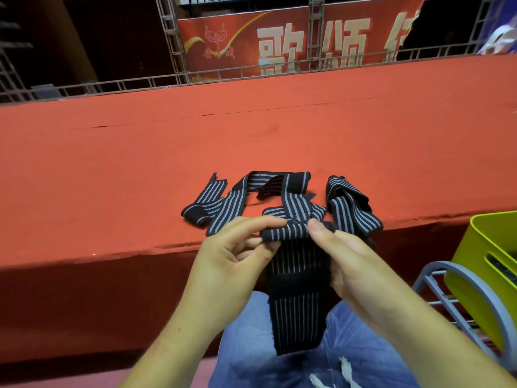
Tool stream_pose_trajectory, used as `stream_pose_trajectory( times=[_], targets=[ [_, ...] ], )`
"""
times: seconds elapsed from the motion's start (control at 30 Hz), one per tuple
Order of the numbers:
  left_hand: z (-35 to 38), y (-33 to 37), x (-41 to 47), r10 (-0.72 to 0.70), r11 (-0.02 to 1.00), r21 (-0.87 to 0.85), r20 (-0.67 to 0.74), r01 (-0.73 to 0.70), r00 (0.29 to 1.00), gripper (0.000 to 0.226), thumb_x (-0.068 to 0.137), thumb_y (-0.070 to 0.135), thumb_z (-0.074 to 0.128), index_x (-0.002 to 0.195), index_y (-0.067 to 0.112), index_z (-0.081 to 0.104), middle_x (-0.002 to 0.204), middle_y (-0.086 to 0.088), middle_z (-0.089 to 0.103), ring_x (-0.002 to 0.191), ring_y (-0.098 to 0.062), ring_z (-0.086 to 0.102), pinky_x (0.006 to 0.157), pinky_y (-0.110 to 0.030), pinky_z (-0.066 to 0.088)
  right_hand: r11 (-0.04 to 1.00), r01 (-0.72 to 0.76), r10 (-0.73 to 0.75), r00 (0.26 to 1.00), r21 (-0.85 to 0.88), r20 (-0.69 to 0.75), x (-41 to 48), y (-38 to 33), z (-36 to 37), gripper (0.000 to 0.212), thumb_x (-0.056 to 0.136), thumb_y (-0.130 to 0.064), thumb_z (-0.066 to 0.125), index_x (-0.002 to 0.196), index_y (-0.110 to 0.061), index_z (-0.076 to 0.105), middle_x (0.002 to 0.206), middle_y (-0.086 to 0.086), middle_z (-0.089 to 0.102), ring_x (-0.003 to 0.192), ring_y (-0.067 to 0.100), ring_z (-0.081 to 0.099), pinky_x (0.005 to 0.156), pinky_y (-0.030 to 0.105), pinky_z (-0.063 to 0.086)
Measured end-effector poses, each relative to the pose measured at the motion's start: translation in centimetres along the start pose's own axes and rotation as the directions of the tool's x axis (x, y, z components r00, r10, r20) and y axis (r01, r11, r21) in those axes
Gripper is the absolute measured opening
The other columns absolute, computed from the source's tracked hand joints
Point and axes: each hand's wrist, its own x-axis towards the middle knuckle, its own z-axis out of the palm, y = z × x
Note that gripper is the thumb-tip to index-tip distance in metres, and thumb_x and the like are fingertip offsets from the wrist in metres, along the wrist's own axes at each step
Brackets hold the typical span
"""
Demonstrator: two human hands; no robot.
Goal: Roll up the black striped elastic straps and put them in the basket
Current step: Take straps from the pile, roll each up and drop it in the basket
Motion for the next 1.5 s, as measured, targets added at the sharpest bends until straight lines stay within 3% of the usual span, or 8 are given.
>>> stream_pose_trajectory(
  times=[0.13, 0.23, 0.37, 0.53, 0.73, 0.9, 1.3, 1.5],
  targets=[
    [0.0, 0.3, -0.3, -0.042, 0.995, 0.090, 0.103, 0.033, 0.994, 0.041, 0.095, -0.001, 0.068, 0.122, 0.029, 0.068, 0.114, 0.021, 0.072, 0.104, 0.005, 0.067, 0.088, -0.011, 0.049, 0.998, 0.021, -0.021, 1.000, 0.067, -0.009, -0.2, -0.2, 0.1, 0.033, 0.097, -0.039, 0.064, 0.118, -0.019, 0.078, 0.121, 0.011, 0.077, 0.118, 0.026, 0.072, 0.114, 0.053, 0.046],
    [0.0, -0.4, -0.6, -0.090, 0.990, 0.125, 0.201, 0.065, 0.976, 0.052, 0.097, 0.032, 0.066, 0.145, 0.039, 0.048, 0.140, 0.026, 0.058, 0.134, 0.003, 0.053, 0.111, -0.029, 0.042, 0.997, 0.021, -0.021, 1.000, 0.071, -0.007, -0.4, -0.5, 0.2, 0.024, 0.097, -0.029, 0.065, 0.115, -0.022, 0.079, 0.120, 0.011, 0.078, 0.116, 0.027, 0.073, 0.113, 0.053, 0.046],
    [0.6, -0.7, -0.9, -0.145, 0.988, 0.085, 0.221, 0.129, 0.965, 0.061, 0.095, 0.062, 0.052, 0.151, 0.054, 0.030, 0.144, 0.024, 0.057, 0.137, 0.001, 0.051, 0.119, -0.043, 0.036, 0.999, 0.036, -0.036, 0.999, -0.035, -0.005, -0.5, -0.2, 0.6, 0.024, 0.104, -0.024, 0.058, 0.117, -0.030, 0.077, 0.124, 0.003, 0.077, 0.120, 0.020, 0.071, 0.115, 0.051, 0.045],
    [1.0, -0.5, -1.2, -0.133, 0.988, 0.104, 0.178, 0.116, 0.975, 0.053, 0.097, 0.059, 0.044, 0.148, 0.058, 0.028, 0.140, 0.036, 0.054, 0.133, 0.010, 0.050, 0.118, -0.034, 0.037, 0.970, 0.096, -0.101, 0.995, -0.222, -0.011, -0.4, 0.0, 1.5, 0.034, 0.105, -0.055, 0.052, 0.123, -0.035, 0.072, 0.124, -0.014, 0.075, 0.119, 0.005, 0.069, 0.113, 0.045, 0.047],
    [0.8, 0.3, -1.1, -0.082, 0.988, 0.142, 0.186, 0.055, 0.979, 0.054, 0.099, 0.046, 0.048, 0.151, 0.045, 0.033, 0.132, 0.053, 0.046, 0.128, 0.024, 0.044, 0.098, -0.001, 0.035, 0.940, 0.210, -0.234, 0.970, -0.270, -0.062, -0.3, 0.0, 1.3, 0.033, 0.102, -0.045, 0.052, 0.120, -0.025, 0.071, 0.118, -0.006, 0.078, 0.113, 0.011, 0.072, 0.106, 0.047, 0.053],
    [0.5, 0.2, -1.0, -0.042, 0.987, 0.159, 0.136, 0.020, 0.990, 0.029, 0.102, 0.027, 0.058, 0.128, 0.037, 0.062, 0.120, 0.018, 0.071, 0.115, -0.003, 0.066, 0.097, -0.026, 0.051, 0.935, 0.229, -0.261, 0.962, -0.270, -0.085, -0.3, 0.2, 1.1, 0.030, 0.102, -0.043, 0.054, 0.114, -0.023, 0.072, 0.112, 0.001, 0.078, 0.106, 0.016, 0.075, 0.100, 0.050, 0.057],
    [0.3, -0.3, -0.7, 0.011, 0.990, 0.139, 0.063, -0.019, 0.998, 0.022, 0.100, 0.026, 0.062, 0.121, 0.032, 0.066, 0.120, 0.008, 0.072, 0.116, -0.017, 0.068, 0.100, -0.046, 0.052, 0.985, 0.090, -0.099, 0.994, -0.150, -0.054, -0.4, 0.2, 1.3, 0.038, 0.092, -0.057, 0.056, 0.113, -0.035, 0.077, 0.114, -0.005, 0.080, 0.112, 0.011, 0.074, 0.110, 0.048, 0.051],
    [0.2, 0.0, -0.7, 0.038, 0.987, 0.157, 0.030, -0.042, 0.999, 0.043, 0.097, 0.005, 0.065, 0.113, 0.045, 0.068, 0.106, 0.018, 0.068, 0.090, 0.001, 0.062, 0.080, -0.015, 0.046, 0.995, 0.008, -0.007, 1.000, -0.098, 0.007, -0.3, 0.4, 1.0, 0.060, 0.087, -0.076, 0.055, 0.118, -0.030, 0.077, 0.119, -0.001, 0.079, 0.117, 0.017, 0.073, 0.113, 0.051, 0.047]
  ],
)
